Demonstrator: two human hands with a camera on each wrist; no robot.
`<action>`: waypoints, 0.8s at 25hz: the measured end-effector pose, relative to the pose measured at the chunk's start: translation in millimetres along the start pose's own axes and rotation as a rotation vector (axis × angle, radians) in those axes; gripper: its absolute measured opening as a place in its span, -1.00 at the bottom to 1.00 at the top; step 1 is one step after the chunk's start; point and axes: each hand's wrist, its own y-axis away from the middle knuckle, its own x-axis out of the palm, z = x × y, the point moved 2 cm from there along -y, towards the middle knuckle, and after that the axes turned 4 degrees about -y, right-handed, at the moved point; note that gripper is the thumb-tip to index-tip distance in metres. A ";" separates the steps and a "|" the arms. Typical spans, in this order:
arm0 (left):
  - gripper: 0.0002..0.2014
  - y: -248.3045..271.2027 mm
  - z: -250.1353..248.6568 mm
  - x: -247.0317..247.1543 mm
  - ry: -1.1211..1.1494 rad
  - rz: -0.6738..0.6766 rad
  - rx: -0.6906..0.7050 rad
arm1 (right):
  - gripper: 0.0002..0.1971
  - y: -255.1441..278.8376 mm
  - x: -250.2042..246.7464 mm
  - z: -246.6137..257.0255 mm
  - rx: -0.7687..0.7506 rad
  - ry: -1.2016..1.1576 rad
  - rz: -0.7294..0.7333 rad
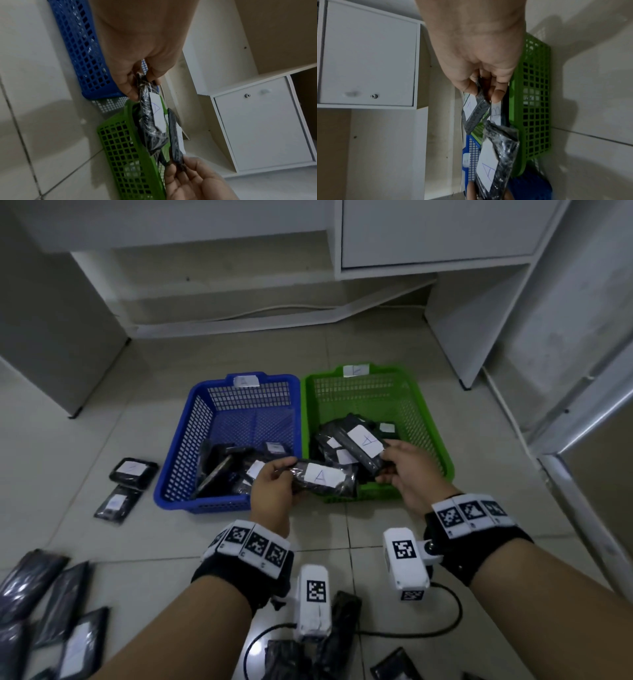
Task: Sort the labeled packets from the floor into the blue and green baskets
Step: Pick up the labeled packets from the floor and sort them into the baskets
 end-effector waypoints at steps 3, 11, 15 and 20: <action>-0.79 -3.7 -6.0 -22.5 0.053 -0.048 -0.016 | -0.79 1.8 22.2 -1.9 0.001 -0.026 0.062; -0.70 -16.2 -18.9 -77.1 0.114 -0.166 0.092 | -0.73 -3.5 71.1 -17.8 0.021 0.058 0.169; -0.67 -29.6 -16.5 -106.4 0.087 -0.202 0.125 | -0.69 -10.1 103.7 -26.6 0.023 0.202 0.214; -0.61 -46.0 -20.6 -121.2 -0.956 -0.210 0.363 | -0.46 -19.9 138.9 -39.5 0.053 0.192 0.264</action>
